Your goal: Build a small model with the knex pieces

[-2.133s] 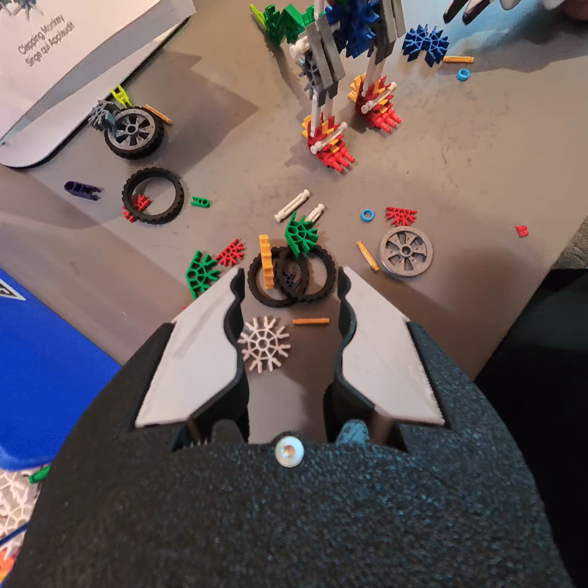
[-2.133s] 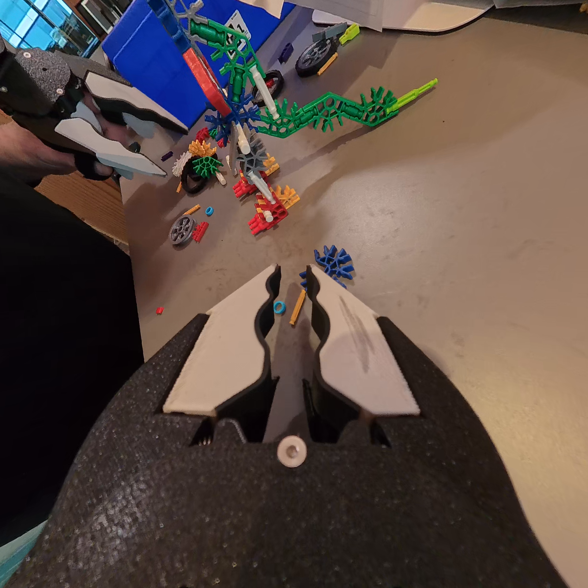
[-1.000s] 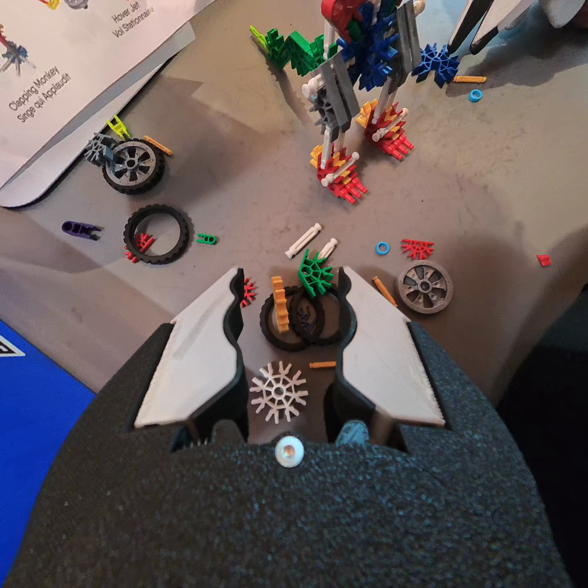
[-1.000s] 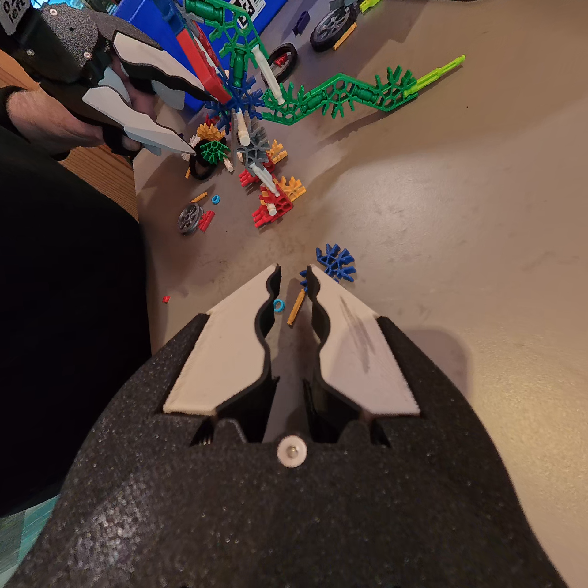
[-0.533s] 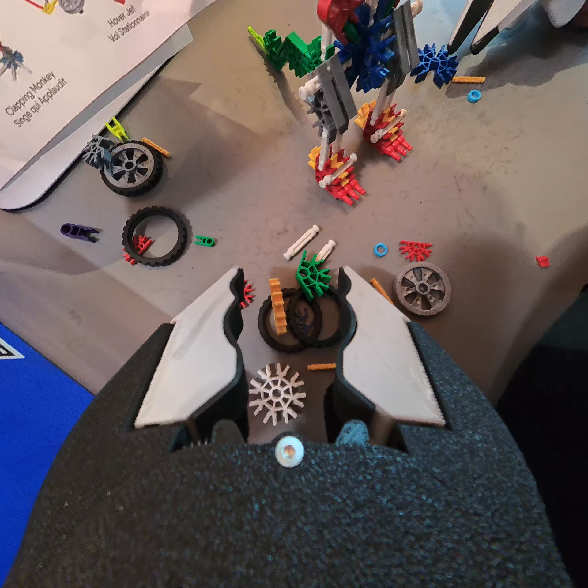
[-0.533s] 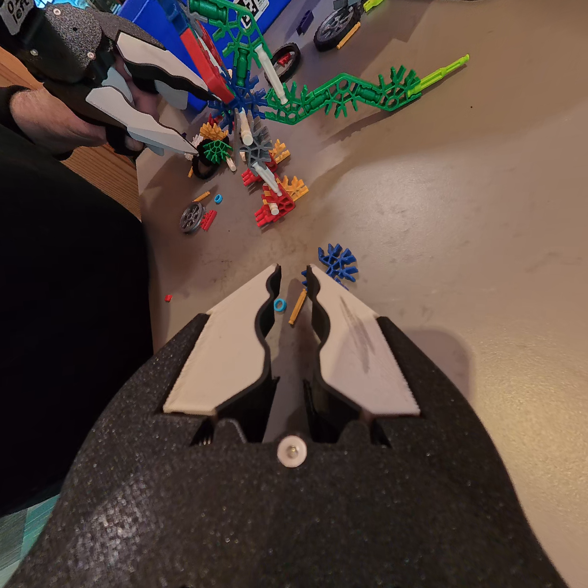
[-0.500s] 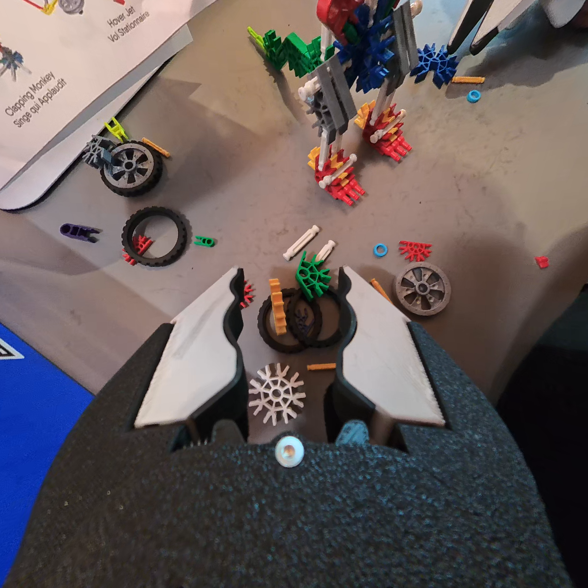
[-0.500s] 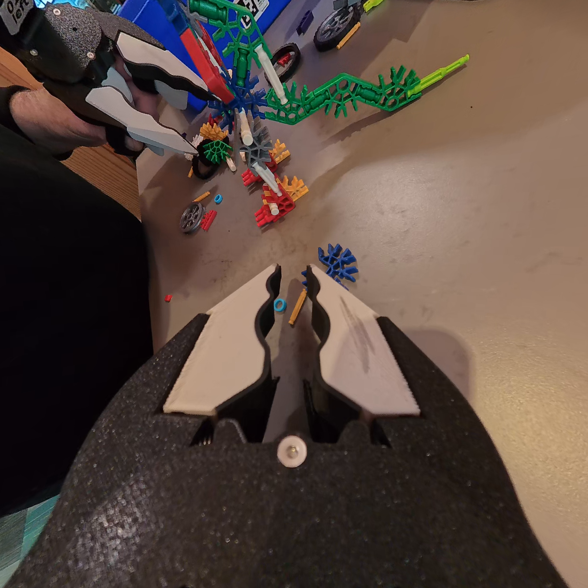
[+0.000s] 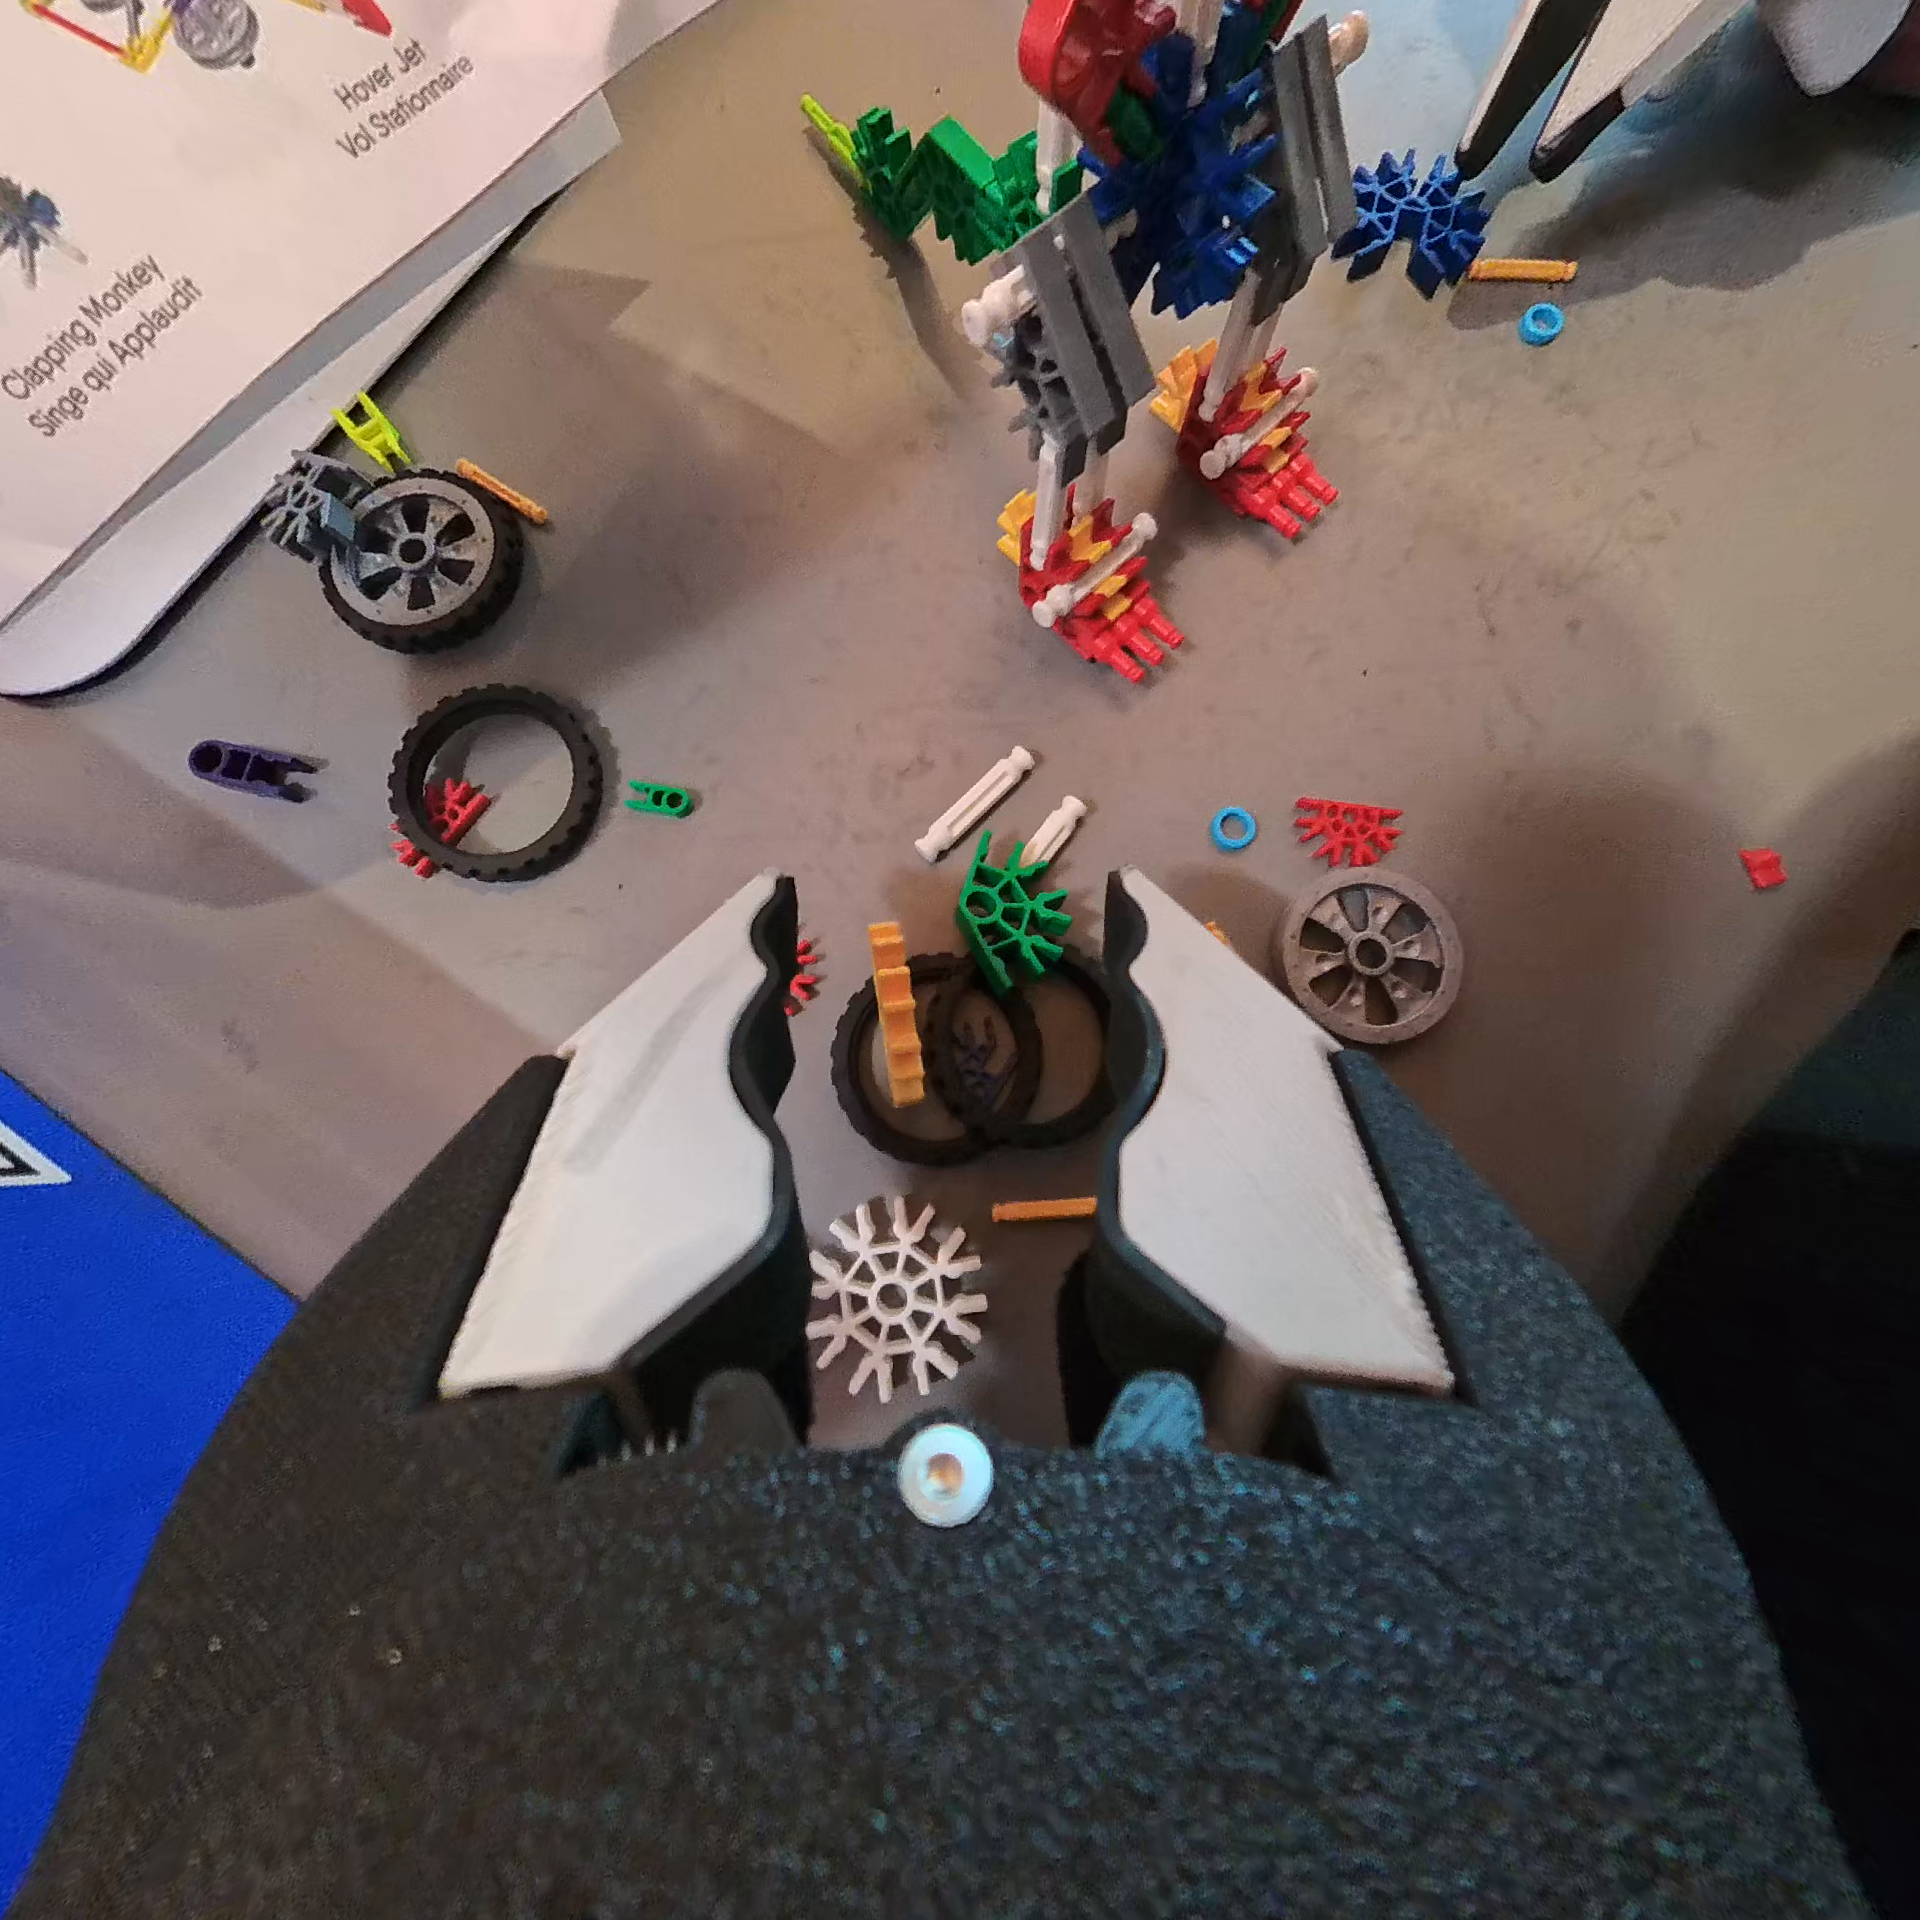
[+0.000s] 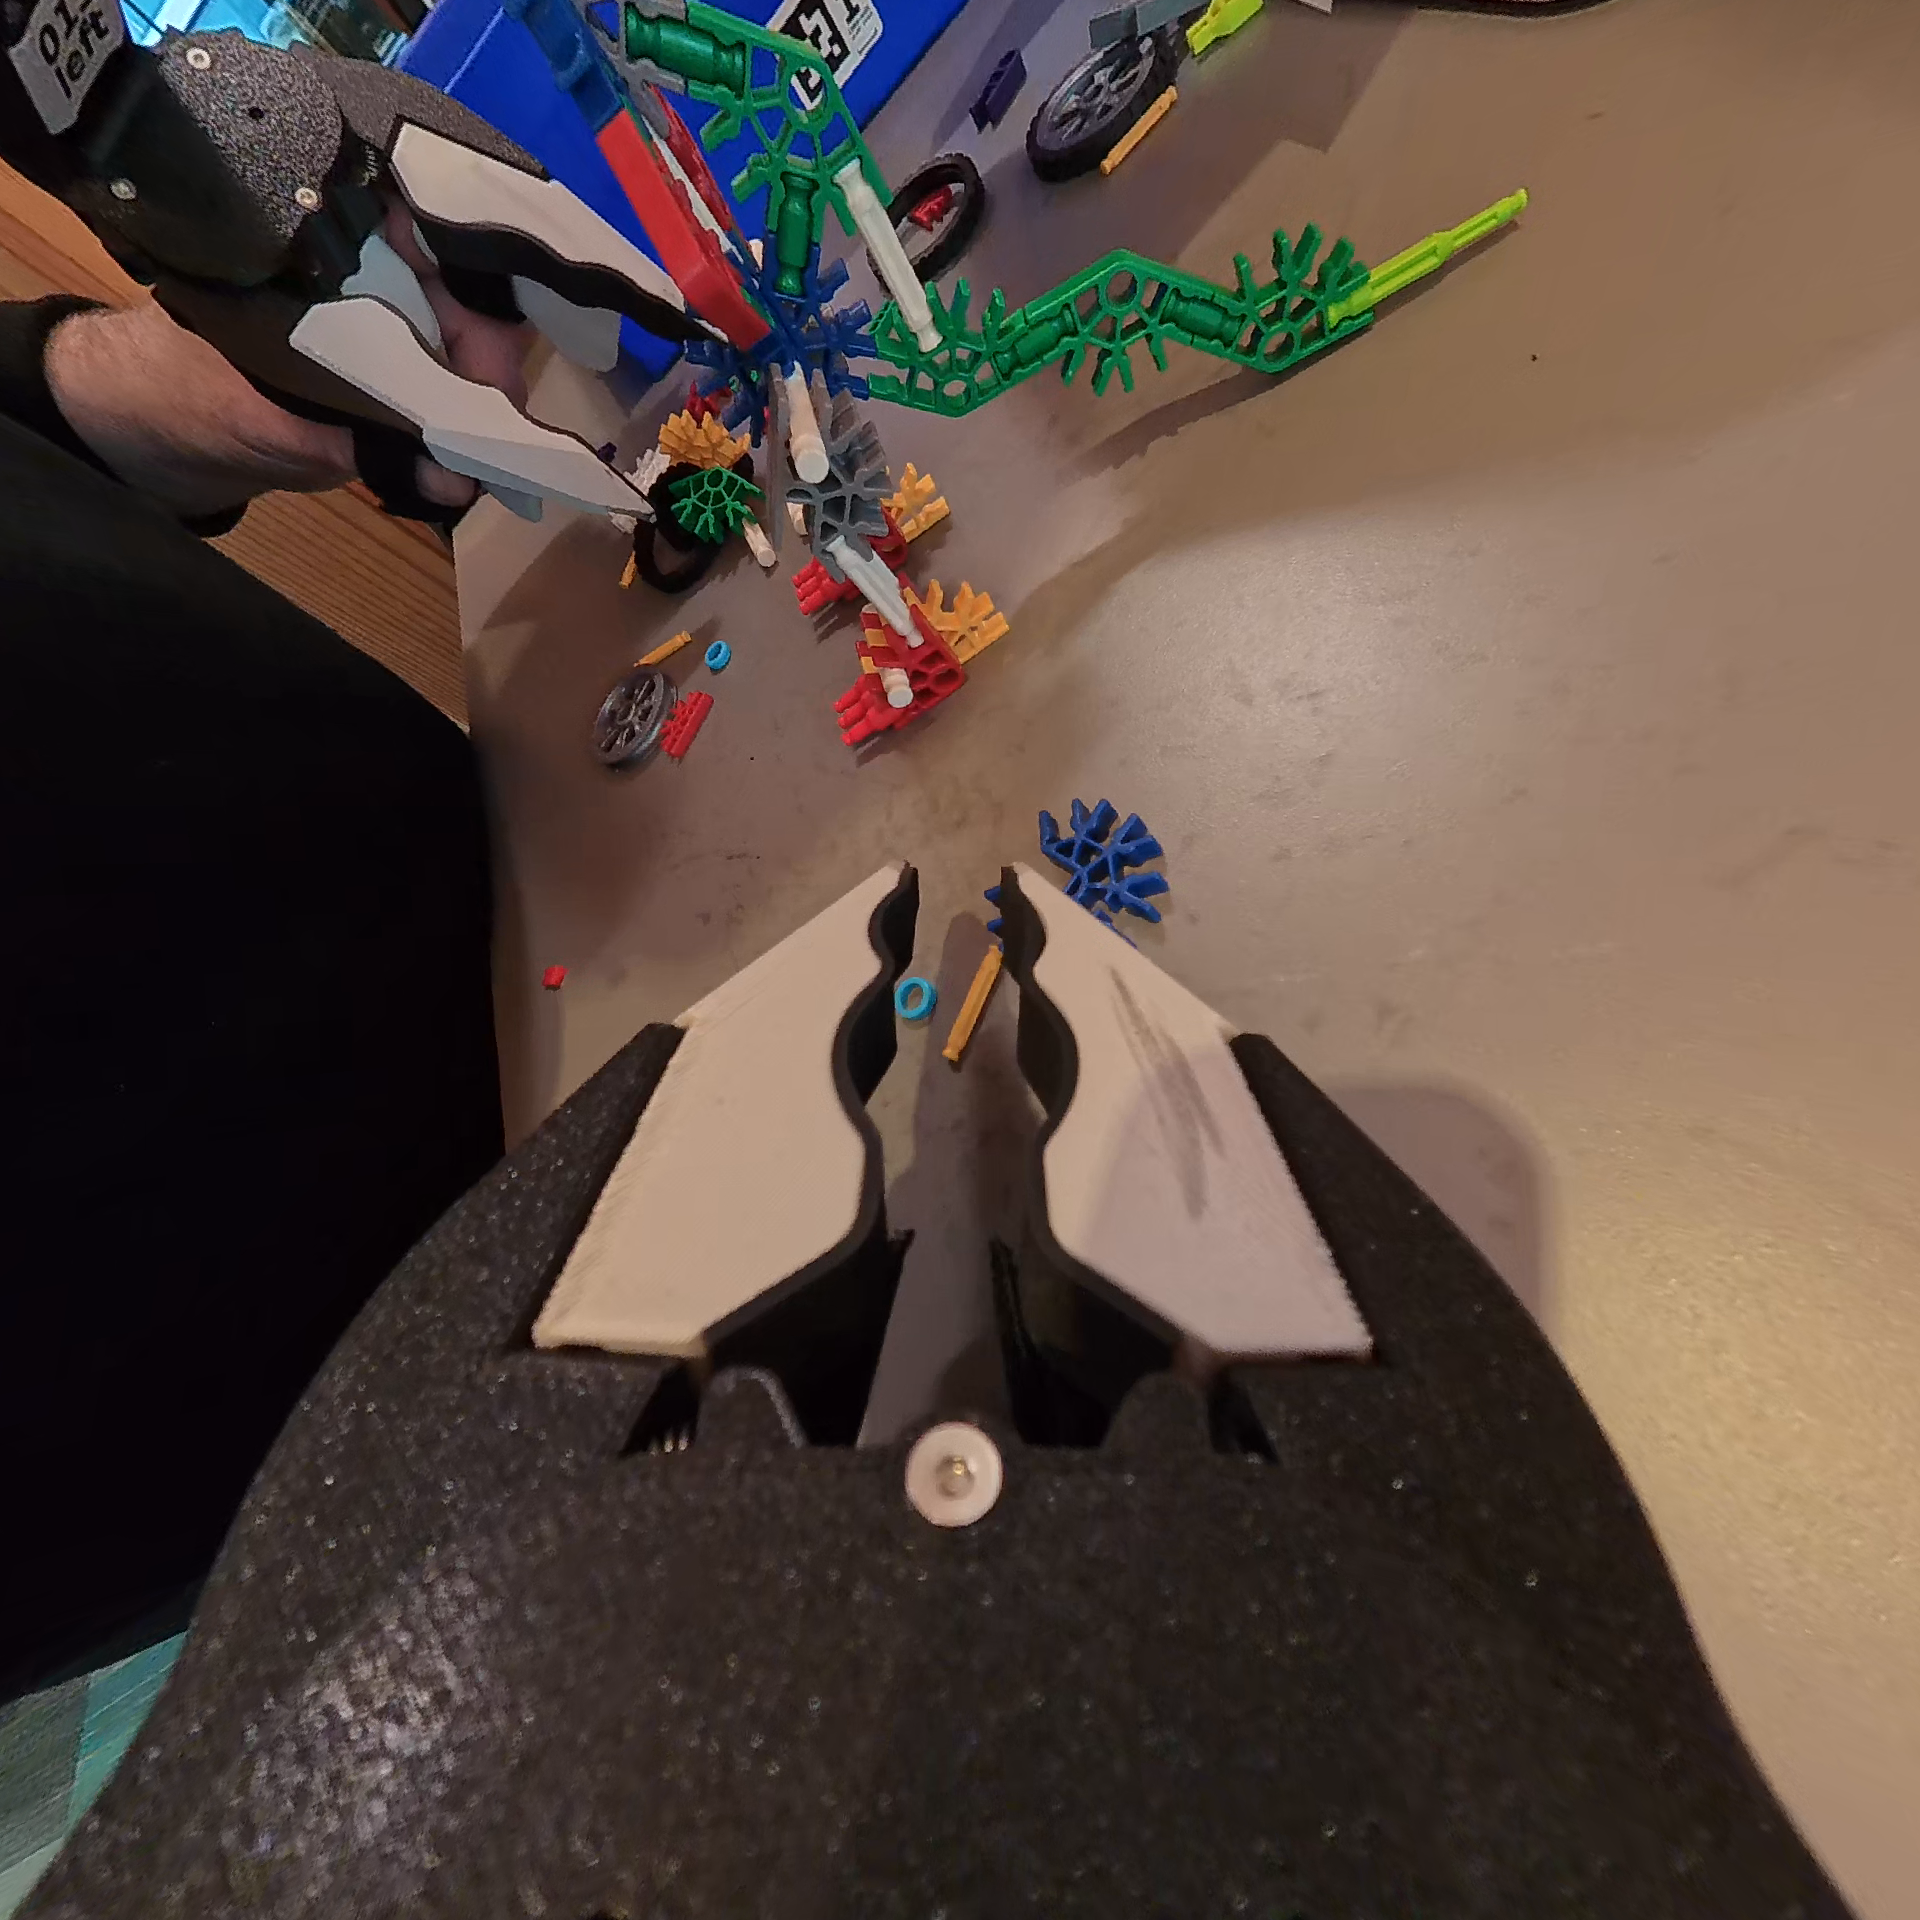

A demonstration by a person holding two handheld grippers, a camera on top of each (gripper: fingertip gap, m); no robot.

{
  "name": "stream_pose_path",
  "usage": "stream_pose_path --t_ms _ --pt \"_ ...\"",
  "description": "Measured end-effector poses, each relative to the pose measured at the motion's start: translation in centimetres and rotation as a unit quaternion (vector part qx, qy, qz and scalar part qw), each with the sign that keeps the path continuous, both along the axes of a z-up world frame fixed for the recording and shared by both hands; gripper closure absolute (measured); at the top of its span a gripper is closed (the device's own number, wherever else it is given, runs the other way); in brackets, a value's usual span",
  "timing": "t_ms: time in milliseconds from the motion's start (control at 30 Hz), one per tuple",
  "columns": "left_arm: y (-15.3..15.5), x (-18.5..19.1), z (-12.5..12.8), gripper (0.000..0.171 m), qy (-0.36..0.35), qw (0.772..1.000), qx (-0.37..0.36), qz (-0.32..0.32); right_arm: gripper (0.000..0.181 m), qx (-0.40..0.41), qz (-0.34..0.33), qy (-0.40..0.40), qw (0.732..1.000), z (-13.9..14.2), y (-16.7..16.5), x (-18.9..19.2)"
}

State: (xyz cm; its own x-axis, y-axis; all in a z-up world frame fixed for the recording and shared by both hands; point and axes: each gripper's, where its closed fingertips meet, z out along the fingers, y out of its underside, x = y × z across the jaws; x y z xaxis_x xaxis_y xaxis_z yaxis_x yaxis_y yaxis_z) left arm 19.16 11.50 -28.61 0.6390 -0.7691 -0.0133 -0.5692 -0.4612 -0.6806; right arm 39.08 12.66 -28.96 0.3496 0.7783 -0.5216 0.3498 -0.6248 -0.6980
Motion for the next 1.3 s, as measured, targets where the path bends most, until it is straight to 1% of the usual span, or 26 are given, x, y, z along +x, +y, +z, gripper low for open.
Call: stream_pose_path --t_ms 400,767,1300 --pt "-0.2 0.3 0.5 0.115 -0.005 1.0 0.007 -0.003 0.165 -0.007 -0.007 0.006 1.0 0.1 0.3 0.2" --pt "-1.2 -0.5 1.3 0.116 -0.008 1.0 0.02 -0.006 0.165 -0.002 -0.013 0.006 1.0 0.1 0.5 0.2" --pt "-3.7 -4.4 1.5 0.117 -0.023 0.999 0.024 0.018 0.165 -0.006 -0.023 -0.006 1.0 -0.2 0.8 0.2"
